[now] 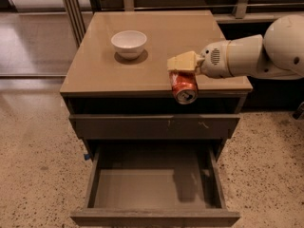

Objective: Place coke can into middle drawer

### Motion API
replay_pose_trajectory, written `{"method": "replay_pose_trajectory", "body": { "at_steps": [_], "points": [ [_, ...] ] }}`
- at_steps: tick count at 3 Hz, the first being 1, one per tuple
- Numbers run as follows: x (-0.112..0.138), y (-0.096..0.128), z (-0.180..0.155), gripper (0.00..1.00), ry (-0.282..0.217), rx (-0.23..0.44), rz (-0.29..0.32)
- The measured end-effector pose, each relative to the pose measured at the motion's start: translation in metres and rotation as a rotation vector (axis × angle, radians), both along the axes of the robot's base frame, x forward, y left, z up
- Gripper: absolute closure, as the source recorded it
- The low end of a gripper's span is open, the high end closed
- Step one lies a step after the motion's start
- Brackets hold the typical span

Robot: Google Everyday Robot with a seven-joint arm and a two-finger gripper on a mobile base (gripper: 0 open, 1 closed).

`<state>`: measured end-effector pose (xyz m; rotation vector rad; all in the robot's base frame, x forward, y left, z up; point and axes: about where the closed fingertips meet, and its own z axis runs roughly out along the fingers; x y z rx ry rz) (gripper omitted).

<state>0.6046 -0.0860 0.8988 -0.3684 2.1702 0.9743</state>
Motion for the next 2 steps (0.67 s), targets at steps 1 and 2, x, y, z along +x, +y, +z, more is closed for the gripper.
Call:
{"method": "replay_pose_trajectory", "body": {
  "at_steps": [1,2],
  "points": [
    [-0.0260,-0.0293,0.0047,1.00,-0.100,0.016,0.042],
    [-0.0284,-0.0350,0.0059,1.00,-0.144,-0.013,0.055]
  ]
}}
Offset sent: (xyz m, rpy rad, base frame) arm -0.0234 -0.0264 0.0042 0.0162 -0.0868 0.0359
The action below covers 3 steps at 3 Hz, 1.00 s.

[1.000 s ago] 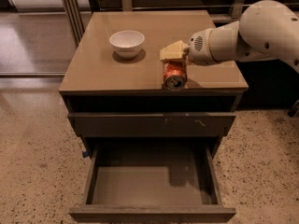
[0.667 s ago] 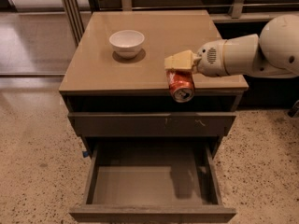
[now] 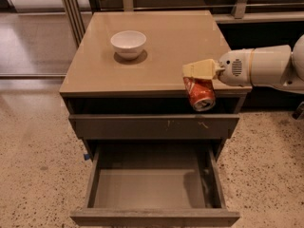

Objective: Place coke can into middle drawer

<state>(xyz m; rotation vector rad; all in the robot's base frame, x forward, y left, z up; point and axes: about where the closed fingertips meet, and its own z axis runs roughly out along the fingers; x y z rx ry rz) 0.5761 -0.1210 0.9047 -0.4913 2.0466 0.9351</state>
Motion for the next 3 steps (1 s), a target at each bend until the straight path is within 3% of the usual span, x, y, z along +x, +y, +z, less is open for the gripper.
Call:
{"method": "replay_pose_trajectory", "body": {
  "at_steps": [1,3],
  "points": [
    [-0.015,0.013,-0.008,1.00,-0.003,0.020,0.010],
    [-0.061,0.020,-0.056,1.00,-0.026,0.137,-0.053]
  ]
}}
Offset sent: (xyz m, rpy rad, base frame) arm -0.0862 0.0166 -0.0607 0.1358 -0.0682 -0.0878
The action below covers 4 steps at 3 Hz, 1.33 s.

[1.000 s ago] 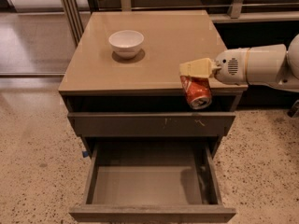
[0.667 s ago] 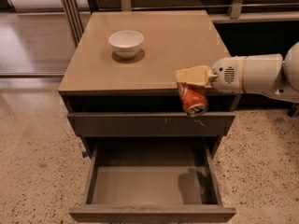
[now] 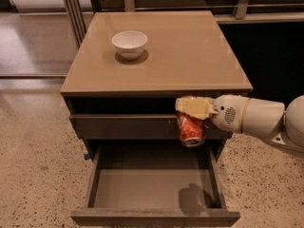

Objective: Place coke can into middle drawer

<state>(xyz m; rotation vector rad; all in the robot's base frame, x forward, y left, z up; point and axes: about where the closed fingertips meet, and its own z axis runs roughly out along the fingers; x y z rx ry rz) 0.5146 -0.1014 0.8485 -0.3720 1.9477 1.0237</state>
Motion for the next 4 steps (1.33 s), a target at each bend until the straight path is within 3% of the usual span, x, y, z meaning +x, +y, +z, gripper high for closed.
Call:
{"method": "replay_pose_trajectory", "body": {
  "at_steps": [1,3,4],
  "points": [
    [-0.003,-0.014,-0.034,1.00,0.056,0.061,-0.067],
    [0.014,-0.072,-0.107,1.00,0.212,0.180,-0.246],
    [0.014,-0.071,-0.108,1.00,0.212,0.179,-0.245]
  ]
}}
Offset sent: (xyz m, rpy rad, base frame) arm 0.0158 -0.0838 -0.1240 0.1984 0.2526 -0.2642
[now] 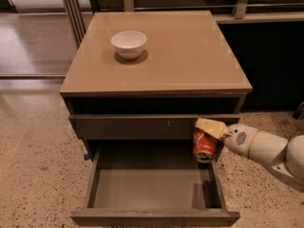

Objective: Place coke can into middle drawer

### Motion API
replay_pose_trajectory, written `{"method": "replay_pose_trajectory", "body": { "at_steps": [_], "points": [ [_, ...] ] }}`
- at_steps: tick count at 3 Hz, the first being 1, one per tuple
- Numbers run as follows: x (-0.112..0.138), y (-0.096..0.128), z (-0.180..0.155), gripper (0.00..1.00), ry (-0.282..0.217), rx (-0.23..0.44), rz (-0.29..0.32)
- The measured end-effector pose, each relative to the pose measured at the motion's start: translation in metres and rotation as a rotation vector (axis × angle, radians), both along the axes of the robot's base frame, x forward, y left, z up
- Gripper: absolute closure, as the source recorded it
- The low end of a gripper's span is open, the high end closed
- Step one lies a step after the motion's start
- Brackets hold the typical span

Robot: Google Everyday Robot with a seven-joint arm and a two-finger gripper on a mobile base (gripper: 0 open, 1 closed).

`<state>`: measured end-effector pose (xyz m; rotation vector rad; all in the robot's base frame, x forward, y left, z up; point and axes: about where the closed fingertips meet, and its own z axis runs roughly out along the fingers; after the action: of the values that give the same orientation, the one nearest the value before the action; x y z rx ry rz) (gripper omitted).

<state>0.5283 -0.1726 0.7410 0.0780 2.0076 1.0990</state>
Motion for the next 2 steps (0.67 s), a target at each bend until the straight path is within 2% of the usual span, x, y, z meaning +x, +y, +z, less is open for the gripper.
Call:
{"method": "replay_pose_trajectory", "body": {
  "at_steps": [1,2],
  "points": [
    [0.012,-0.002,-0.033,1.00,0.066,0.060,-0.008],
    [0.037,-0.005,-0.091,1.00,0.170,0.135,-0.038]
  ]
}}
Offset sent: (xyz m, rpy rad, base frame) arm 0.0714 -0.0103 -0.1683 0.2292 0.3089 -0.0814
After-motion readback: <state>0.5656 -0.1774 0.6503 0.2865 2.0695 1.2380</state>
